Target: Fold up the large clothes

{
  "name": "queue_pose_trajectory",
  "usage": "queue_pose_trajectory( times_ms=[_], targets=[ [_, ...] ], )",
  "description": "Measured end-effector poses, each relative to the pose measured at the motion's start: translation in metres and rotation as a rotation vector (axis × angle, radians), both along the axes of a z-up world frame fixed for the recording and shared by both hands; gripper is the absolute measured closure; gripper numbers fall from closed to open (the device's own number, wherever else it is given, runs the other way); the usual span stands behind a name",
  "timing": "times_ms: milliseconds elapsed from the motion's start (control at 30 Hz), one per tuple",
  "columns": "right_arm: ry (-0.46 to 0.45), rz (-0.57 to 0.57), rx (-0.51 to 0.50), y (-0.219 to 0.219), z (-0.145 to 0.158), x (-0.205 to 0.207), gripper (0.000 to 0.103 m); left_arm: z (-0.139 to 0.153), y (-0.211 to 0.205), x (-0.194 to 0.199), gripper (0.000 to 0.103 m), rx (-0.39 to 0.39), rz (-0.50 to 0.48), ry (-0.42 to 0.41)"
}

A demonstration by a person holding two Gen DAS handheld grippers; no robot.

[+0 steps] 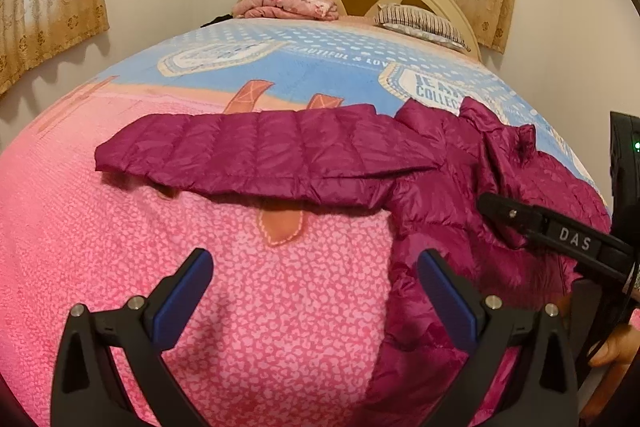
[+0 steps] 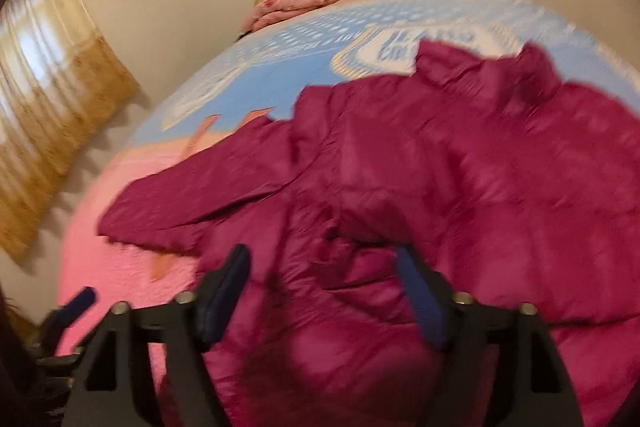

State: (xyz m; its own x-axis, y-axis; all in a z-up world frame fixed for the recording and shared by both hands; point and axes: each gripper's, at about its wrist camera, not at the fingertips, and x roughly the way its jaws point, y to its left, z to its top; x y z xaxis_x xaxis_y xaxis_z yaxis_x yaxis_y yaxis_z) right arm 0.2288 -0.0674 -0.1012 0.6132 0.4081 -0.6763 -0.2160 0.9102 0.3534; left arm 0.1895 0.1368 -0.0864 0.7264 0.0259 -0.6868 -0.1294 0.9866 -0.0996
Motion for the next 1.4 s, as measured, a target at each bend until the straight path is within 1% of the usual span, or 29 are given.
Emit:
queue_pose_trajectory(
  times_ms=[67, 100, 133, 167, 233, 267, 300, 333, 367, 400, 433, 467, 533, 567, 633, 700, 733, 800, 900, 967, 1000, 1033, 1100, 1133, 1167, 1233, 1267, 1333, 1400],
  targets=[
    [0.007, 0.034, 0.047, -0.002, 0.005, -0.004, 0.025, 0.003, -0.002, -0.001, 0.0, 0.008, -0.005, -0.004],
    [-0.012, 0.035, 0.084, -0.008, 0.013, -0.011, 0.025, 0.005, -0.003, -0.001, 0.0, 0.014, -0.011, -0.006],
    [-0.055, 0.03, 0.115, -0.017, 0.025, -0.02, 0.025, 0.008, -0.005, 0.0, 0.0, 0.022, -0.02, -0.012],
    [-0.099, 0.022, 0.118, -0.026, 0.036, -0.029, 0.026, 0.013, -0.008, 0.002, 0.0, 0.032, -0.029, -0.024],
    [-0.18, -0.038, 0.027, -0.05, 0.059, -0.042, 0.03, 0.023, -0.017, 0.008, 0.0, 0.044, -0.06, -0.044],
    [-0.199, -0.063, -0.009, -0.059, 0.066, -0.043, 0.04, 0.026, -0.023, 0.012, 0.0, 0.049, -0.081, -0.046],
    [-0.216, -0.115, -0.071, -0.08, 0.073, -0.044, 0.05, 0.031, -0.032, 0.018, 0.0, 0.062, -0.108, -0.049],
    [-0.215, -0.162, -0.111, -0.096, 0.075, -0.042, 0.055, 0.036, -0.043, 0.022, 0.0, 0.078, -0.134, -0.06],
    [-0.203, -0.243, -0.151, -0.121, 0.076, -0.039, 0.066, 0.039, -0.051, 0.025, 0.0, 0.088, -0.15, -0.071],
    [-0.189, -0.287, -0.161, -0.137, 0.075, -0.036, 0.073, 0.044, -0.065, 0.031, 0.0, 0.102, -0.177, -0.091],
    [-0.15, -0.35, -0.167, -0.164, 0.069, -0.03, 0.074, 0.046, -0.074, 0.036, 0.0, 0.108, -0.186, -0.1],
    [-0.129, -0.381, -0.174, -0.177, 0.064, -0.026, 0.077, 0.047, -0.085, 0.044, 0.0, 0.122, -0.186, -0.104],
    [-0.083, -0.447, -0.185, -0.206, 0.047, -0.019, 0.077, 0.044, -0.104, 0.061, 0.0, 0.145, -0.175, -0.104],
    [-0.059, -0.469, -0.177, -0.216, 0.038, -0.017, 0.077, 0.039, -0.112, 0.07, 0.0, 0.161, -0.154, -0.092],
    [0.011, -0.508, -0.137, -0.233, 0.016, -0.015, 0.077, 0.023, -0.123, 0.091, 0.0, 0.173, -0.116, -0.03],
    [0.041, -0.52, -0.075, -0.246, -0.001, -0.017, 0.077, 0.007, -0.126, 0.102, 0.0, 0.15, -0.1, 0.038],
    [0.043, -0.52, -0.068, -0.25, -0.006, -0.019, 0.077, -0.005, -0.125, 0.108, 0.0, 0.137, -0.085, 0.084],
    [0.032, -0.508, -0.084, -0.25, -0.01, -0.021, 0.078, -0.019, -0.123, 0.109, 0.0, 0.142, -0.053, 0.118],
    [0.037, -0.507, -0.098, -0.247, -0.013, -0.019, 0.077, -0.033, -0.121, 0.104, 0.0, 0.155, -0.026, 0.133],
    [0.054, -0.509, -0.122, -0.243, -0.012, -0.014, 0.078, -0.04, -0.12, 0.1, 0.0, 0.138, -0.014, 0.138],
    [0.052, -0.523, -0.15, -0.239, -0.006, -0.015, 0.078, -0.04, -0.121, 0.099, 0.0, 0.132, -0.009, 0.138],
    [0.031, -0.537, -0.166, -0.234, 0.002, -0.015, 0.078, -0.042, -0.121, 0.098, 0.0, 0.134, -0.008, 0.14],
    [-0.037, -0.52, -0.175, -0.22, 0.016, -0.019, 0.078, -0.042, -0.123, 0.1, 0.0, 0.143, -0.009, 0.146],
    [-0.042, -0.502, -0.175, -0.213, 0.018, -0.018, 0.077, -0.042, -0.123, 0.1, 0.0, 0.145, -0.009, 0.149],
    [-0.026, -0.478, -0.162, -0.205, 0.016, -0.016, 0.077, -0.042, -0.123, 0.102, 0.0, 0.144, -0.011, 0.152],
    [0.029, -0.431, -0.114, -0.193, 0.004, -0.01, 0.077, -0.041, -0.119, 0.102, 0.0, 0.117, -0.014, 0.155],
    [0.054, -0.424, -0.12, -0.188, -0.006, -0.007, 0.077, -0.041, -0.115, 0.101, 0.0, 0.089, -0.018, 0.158],
    [0.048, -0.429, -0.177, -0.18, -0.021, -0.006, 0.077, -0.036, -0.104, 0.096, 0.0, 0.023, -0.038, 0.16],
    [0.039, -0.43, -0.208, -0.175, -0.021, -0.005, 0.077, -0.027, -0.086, 0.082, 0.0, -0.047, -0.043, 0.133]
  ],
)
